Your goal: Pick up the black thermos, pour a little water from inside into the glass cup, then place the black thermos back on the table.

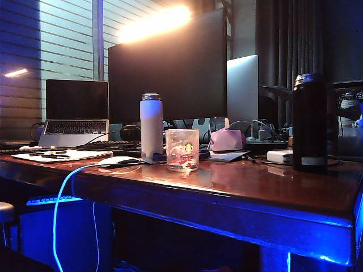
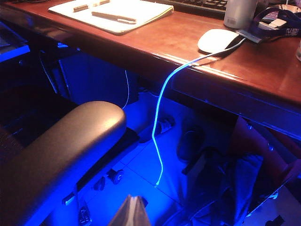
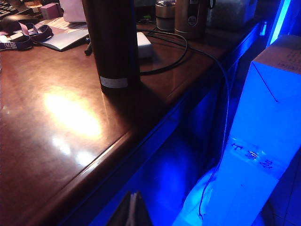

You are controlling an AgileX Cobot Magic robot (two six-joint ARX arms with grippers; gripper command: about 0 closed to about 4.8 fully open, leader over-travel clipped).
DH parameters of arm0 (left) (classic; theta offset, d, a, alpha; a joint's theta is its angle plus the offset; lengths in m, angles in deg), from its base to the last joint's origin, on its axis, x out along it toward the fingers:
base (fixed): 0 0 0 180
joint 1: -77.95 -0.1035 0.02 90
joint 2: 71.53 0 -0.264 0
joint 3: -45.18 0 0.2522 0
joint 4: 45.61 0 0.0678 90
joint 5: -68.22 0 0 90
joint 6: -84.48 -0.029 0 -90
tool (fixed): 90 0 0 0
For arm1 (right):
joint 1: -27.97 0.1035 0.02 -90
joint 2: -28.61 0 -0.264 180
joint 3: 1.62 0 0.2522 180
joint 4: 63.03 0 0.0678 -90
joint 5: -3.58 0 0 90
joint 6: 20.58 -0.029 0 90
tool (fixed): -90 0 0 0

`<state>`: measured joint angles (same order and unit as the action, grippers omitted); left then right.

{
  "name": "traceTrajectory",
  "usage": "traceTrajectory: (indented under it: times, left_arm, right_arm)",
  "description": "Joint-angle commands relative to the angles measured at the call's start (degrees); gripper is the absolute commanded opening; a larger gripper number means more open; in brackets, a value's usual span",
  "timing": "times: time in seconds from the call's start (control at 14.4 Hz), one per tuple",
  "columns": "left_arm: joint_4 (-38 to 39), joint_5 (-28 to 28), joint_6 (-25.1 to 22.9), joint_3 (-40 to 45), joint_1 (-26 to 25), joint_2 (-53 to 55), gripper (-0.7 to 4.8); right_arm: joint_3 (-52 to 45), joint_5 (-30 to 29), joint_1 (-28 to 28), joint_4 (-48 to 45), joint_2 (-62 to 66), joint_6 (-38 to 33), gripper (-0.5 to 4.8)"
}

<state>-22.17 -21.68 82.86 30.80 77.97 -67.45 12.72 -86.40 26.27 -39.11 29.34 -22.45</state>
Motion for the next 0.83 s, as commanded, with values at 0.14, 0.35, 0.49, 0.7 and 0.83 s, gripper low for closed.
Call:
traceTrajectory:
  times: [0.14, 0.35, 0.49, 0.7, 0.83]
  left_arm:
    - [1.0, 0.1, 0.0, 0.3, 0.0, 0.1, -0.05]
    - [0.9, 0.1, 0.2, 0.3, 0.0, 0.1, -0.05]
    - [-2.4, -0.8, 4.1, -0.2, 0.1, 0.1, -0.05]
    - [-8.1, 0.4, 6.1, -9.0, 0.0, 0.6, -0.01]
    - [-9.5, 5.8, 0.4, -23.4, 0.0, 7.9, 0.27]
  right_arm:
    - [-0.2, 0.0, 0.0, -0.2, 0.1, -0.1, -0.04]
    - [-0.2, -0.1, 0.0, -0.3, 0.1, -0.1, -0.04]
    - [-0.2, -1.0, 0.0, -1.3, 0.1, -1.6, -0.04]
    - [3.0, -5.7, 0.1, -5.8, 0.1, -7.1, -0.04]
    - [10.5, -5.7, 0.0, -5.7, 1.7, -7.1, -0.04]
